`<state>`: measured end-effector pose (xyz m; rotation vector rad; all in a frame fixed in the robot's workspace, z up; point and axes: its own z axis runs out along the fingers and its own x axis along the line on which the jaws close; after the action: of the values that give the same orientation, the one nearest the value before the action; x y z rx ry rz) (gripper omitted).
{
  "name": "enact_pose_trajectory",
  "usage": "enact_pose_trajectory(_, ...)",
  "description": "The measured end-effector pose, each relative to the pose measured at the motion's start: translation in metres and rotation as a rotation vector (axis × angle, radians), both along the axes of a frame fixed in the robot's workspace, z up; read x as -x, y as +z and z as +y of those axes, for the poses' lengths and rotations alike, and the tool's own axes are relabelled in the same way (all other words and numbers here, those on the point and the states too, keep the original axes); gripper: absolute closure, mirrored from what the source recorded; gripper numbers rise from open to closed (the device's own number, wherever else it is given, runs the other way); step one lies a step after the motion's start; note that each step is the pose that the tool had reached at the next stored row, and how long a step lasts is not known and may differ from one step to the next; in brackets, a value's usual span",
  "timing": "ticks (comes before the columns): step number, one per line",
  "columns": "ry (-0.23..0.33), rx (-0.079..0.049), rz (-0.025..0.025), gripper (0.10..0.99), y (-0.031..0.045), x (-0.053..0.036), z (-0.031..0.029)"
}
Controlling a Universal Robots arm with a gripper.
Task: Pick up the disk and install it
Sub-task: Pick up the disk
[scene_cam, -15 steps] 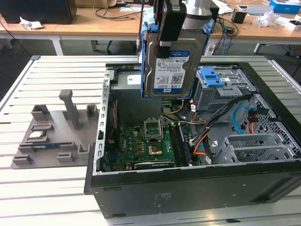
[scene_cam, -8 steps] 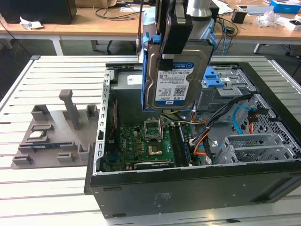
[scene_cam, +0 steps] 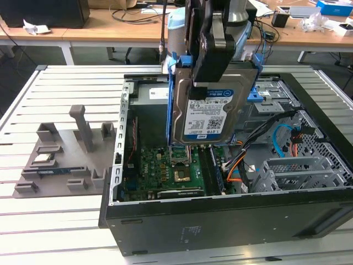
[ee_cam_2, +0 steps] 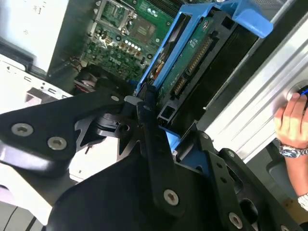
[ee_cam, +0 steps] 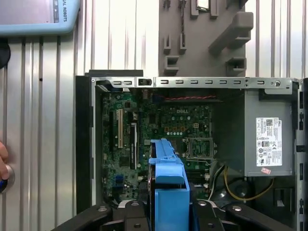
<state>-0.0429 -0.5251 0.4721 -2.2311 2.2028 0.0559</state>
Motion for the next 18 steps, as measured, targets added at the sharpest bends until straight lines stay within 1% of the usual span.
enact_pose_trajectory(1,0.0,0.0,0.0001,0.722,-0.0005,-0.001,-0.0086)
enact_pose_trajectory(3,0.0,0.0,0.0014,0.722,-0.0009,-0.0058,-0.0131)
enact_pose_trajectory(4,0.0,0.0,0.0025,0.722,-0.0014,-0.0131,-0.0154)
enact_pose_trajectory(6,0.0,0.0,0.0035,0.722,-0.0019,-0.0225,-0.0167)
enact_pose_trajectory(7,0.0,0.0,0.004,0.722,-0.0023,-0.0298,-0.0175)
enact_pose_trajectory(10,0.0,0.0,0.0065,0.722,-0.0035,-0.0555,-0.0201)
enact_pose_trajectory(12,0.0,0.0,0.0075,0.722,-0.0041,-0.0652,-0.0209)
enact_pose_trajectory(14,0.0,0.0,0.0089,0.722,-0.0048,-0.0787,-0.0218)
enact_pose_trajectory(17,0.0,0.0,0.0105,0.722,-0.0057,-0.0942,-0.0228)
enact_pose_trajectory(18,0.0,0.0,0.0113,0.722,-0.0062,-0.1012,-0.0231)
